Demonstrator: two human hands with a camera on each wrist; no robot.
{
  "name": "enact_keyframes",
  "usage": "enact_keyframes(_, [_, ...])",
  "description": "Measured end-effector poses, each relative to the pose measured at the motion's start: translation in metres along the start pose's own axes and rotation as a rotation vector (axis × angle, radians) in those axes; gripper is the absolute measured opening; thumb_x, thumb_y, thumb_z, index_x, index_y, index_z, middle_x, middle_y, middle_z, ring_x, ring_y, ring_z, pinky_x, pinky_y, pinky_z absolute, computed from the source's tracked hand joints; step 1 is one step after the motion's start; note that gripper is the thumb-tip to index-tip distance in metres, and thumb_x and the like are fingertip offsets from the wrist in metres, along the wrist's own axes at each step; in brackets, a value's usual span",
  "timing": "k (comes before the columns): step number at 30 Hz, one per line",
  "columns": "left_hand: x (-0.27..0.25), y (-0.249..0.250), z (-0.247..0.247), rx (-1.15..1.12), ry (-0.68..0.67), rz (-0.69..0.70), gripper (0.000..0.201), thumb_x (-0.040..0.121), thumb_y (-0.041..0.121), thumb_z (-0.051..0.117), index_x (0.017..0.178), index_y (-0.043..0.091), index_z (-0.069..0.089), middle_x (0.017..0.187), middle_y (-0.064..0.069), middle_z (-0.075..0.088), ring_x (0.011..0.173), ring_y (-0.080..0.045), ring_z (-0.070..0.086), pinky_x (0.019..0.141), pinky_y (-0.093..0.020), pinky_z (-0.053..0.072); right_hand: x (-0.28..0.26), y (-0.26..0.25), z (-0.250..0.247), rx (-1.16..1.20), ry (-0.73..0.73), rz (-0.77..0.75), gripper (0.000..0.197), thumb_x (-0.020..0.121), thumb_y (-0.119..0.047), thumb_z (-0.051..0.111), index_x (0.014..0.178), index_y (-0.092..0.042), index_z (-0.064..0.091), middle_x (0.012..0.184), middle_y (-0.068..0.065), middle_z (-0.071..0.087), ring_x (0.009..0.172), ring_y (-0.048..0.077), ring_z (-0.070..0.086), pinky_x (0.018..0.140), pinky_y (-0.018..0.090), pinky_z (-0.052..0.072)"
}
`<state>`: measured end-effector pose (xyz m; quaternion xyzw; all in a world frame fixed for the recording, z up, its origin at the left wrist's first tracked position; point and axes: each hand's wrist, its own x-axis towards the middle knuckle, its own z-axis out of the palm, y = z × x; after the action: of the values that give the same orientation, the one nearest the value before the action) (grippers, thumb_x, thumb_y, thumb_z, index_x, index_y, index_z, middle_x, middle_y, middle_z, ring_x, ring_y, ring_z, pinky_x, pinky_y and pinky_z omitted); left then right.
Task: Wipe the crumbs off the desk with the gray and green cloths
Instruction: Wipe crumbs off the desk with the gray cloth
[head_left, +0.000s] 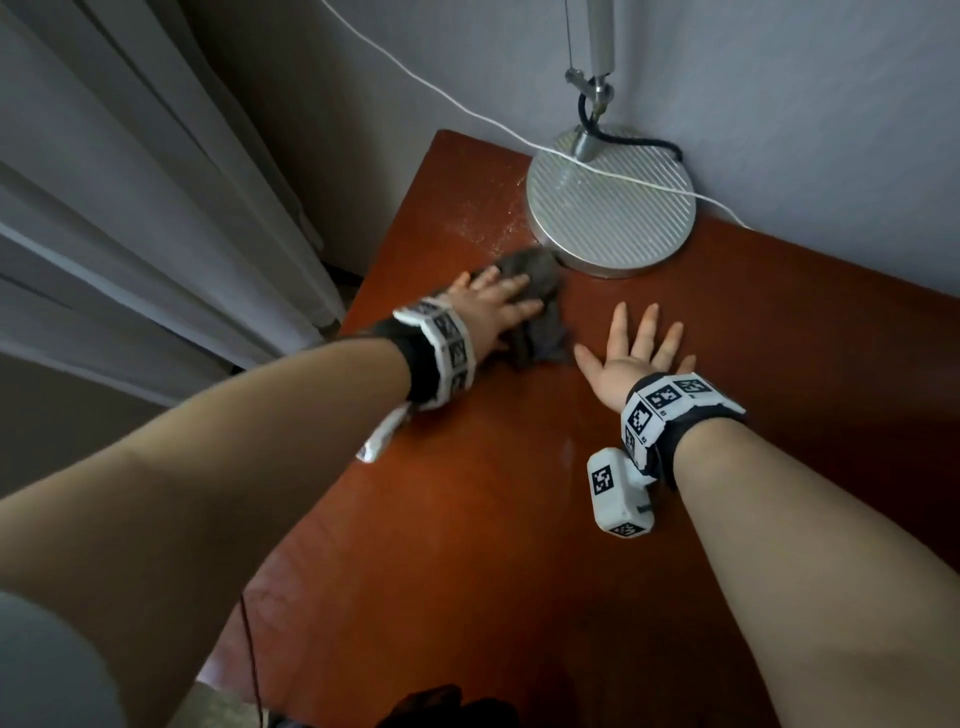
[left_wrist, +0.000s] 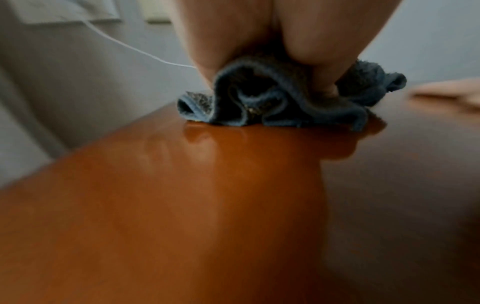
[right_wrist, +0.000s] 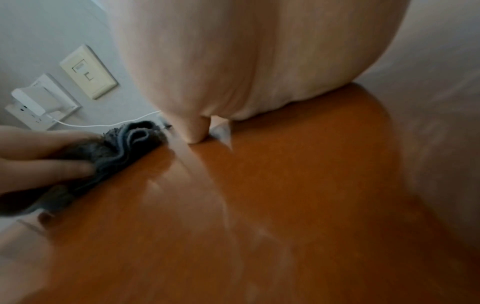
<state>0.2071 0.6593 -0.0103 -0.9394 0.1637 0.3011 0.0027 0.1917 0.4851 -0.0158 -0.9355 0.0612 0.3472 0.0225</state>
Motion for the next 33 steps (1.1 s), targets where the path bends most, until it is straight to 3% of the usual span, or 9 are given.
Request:
enact_keyframes(7, [0.008,-0.090,-0.024,-0.406,0.275,-0.375,0.056,0.095,0.014,0.048,0.147,0.017,0.026,0.156,-0.012,0.008,0.142,-0.037,0.011,0.116,-0.039,0.012,0.001,-0.001,-0.003,-0.004,-0.034,0.000,0.073,0.092,-0.063,0.014,0.145,-0.029,-0.023,0.153,0.004,-0.032,0.140,0.034,-0.026,0.114,0.052,-0.008])
enact_keyframes(10, [-0.013,-0.093,-0.019,-0.491,0.385,-0.441,0.055,0.096,0.009,0.046,0.147,0.017,0.025,0.157,-0.009,0.009,0.143,-0.029,0.016,0.113,-0.028,0.014,0.001,-0.002,-0.003,-0.002,-0.034,-0.002,0.073,0.092,-0.063,0.014,0.145,-0.029,-0.023,0.153,0.005,-0.031,0.141,0.035,-0.026,0.114,0.052,-0.008])
enact_keyframes(11, [-0.021,-0.087,-0.017,-0.480,0.424,-0.408,0.057,0.096,0.009,0.047,0.147,0.017,0.025,0.157,-0.007,0.009,0.143,-0.026,0.015,0.112,-0.024,0.014,0.002,-0.002,-0.003,0.000,-0.032,-0.004,0.073,0.092,-0.063,0.014,0.145,-0.029,-0.022,0.153,0.005,-0.031,0.141,0.035,-0.026,0.114,0.053,-0.008])
enact_keyframes(13, [-0.029,-0.066,-0.012,-0.421,0.435,-0.215,0.060,0.094,0.012,0.051,0.147,0.017,0.023,0.157,-0.006,0.010,0.144,-0.022,0.014,0.112,-0.021,0.012,0.002,-0.003,-0.002,-0.004,-0.028,-0.004,0.073,0.092,-0.063,0.014,0.146,-0.029,-0.022,0.153,0.006,-0.031,0.141,0.035,-0.025,0.115,0.053,-0.007])
enact_keyframes(16, [-0.018,-0.027,-0.004,-0.281,0.191,-0.003,0.063,0.095,0.021,0.049,0.148,0.022,0.014,0.158,-0.001,0.001,0.145,-0.024,0.004,0.115,-0.026,0.004,0.002,-0.003,-0.001,-0.002,-0.027,0.005,0.073,0.092,-0.063,0.015,0.145,-0.029,-0.022,0.153,0.005,-0.031,0.141,0.035,-0.026,0.114,0.052,-0.008])
enact_keyframes(19, [0.008,-0.013,-0.009,-0.148,0.043,0.015,0.066,0.096,0.025,0.046,0.149,0.023,0.007,0.158,-0.003,-0.005,0.145,-0.029,-0.006,0.116,-0.037,-0.002,0.004,-0.002,0.000,-0.004,-0.018,0.009,0.073,0.092,-0.063,0.015,0.145,-0.029,-0.023,0.153,0.005,-0.031,0.141,0.035,-0.025,0.114,0.052,-0.007])
enact_keyframes(33, [0.045,-0.057,-0.049,-0.115,0.027,0.054,0.062,0.096,0.016,0.046,0.149,0.017,0.013,0.158,-0.006,-0.001,0.145,-0.030,-0.005,0.115,-0.044,0.000,0.008,-0.005,-0.002,-0.012,-0.054,0.040,0.075,0.091,-0.065,0.015,0.143,-0.031,-0.027,0.152,0.003,-0.033,0.141,0.033,-0.026,0.114,0.051,-0.009])
